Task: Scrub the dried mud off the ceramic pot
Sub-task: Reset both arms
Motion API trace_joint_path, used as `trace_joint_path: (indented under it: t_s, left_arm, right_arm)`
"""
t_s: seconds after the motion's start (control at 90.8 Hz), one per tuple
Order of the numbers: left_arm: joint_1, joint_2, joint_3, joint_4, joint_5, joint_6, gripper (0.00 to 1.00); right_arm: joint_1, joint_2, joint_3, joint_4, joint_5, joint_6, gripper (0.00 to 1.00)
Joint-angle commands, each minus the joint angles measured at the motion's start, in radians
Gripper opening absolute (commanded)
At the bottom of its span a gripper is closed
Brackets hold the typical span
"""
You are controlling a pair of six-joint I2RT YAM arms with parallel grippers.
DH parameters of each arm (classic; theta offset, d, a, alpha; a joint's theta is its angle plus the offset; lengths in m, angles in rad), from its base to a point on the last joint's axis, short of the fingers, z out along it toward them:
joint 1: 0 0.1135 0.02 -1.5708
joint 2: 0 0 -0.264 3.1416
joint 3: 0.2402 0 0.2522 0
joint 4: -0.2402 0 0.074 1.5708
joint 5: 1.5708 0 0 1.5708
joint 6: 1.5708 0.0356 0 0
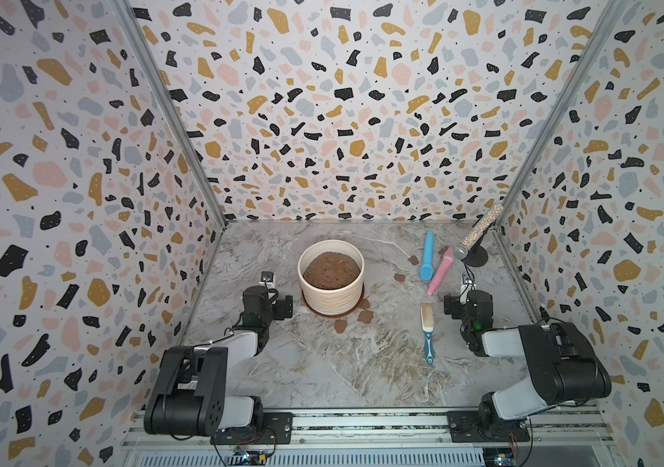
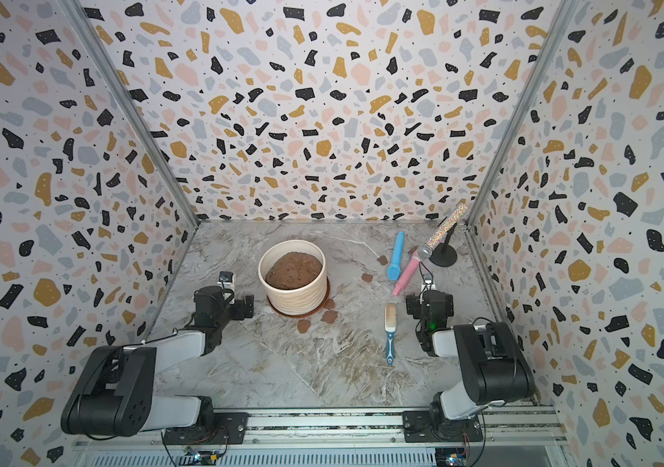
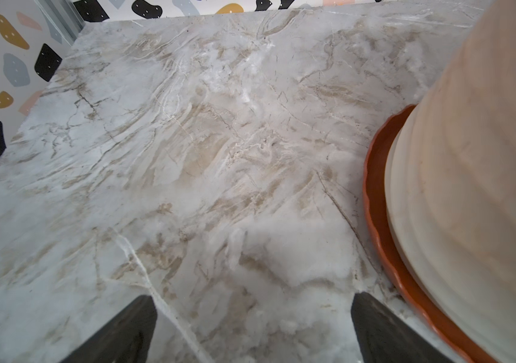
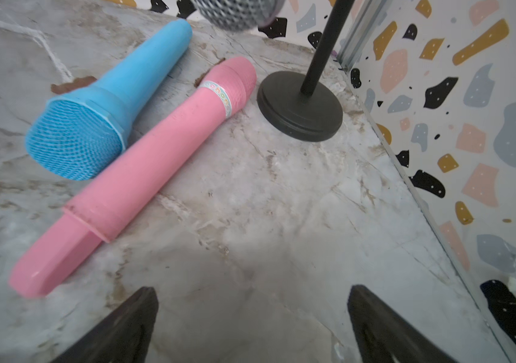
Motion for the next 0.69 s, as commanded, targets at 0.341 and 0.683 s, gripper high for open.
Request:
trace_joint_path:
  t_s: [0.341,0.683]
  left_arm:
    - [-0.032,0.02,-0.041,0.263,0.023,0.057,1.0]
    - [-0.032,0.008,-0.041,0.255,0.009,0.047,1.0]
  right_arm:
    - [-0.012,-0.01,0.013,0.078,-0.017,0.021,1.0]
    - [-0.012,-0.015,0.005,0.094,-0.018,0.019,1.0]
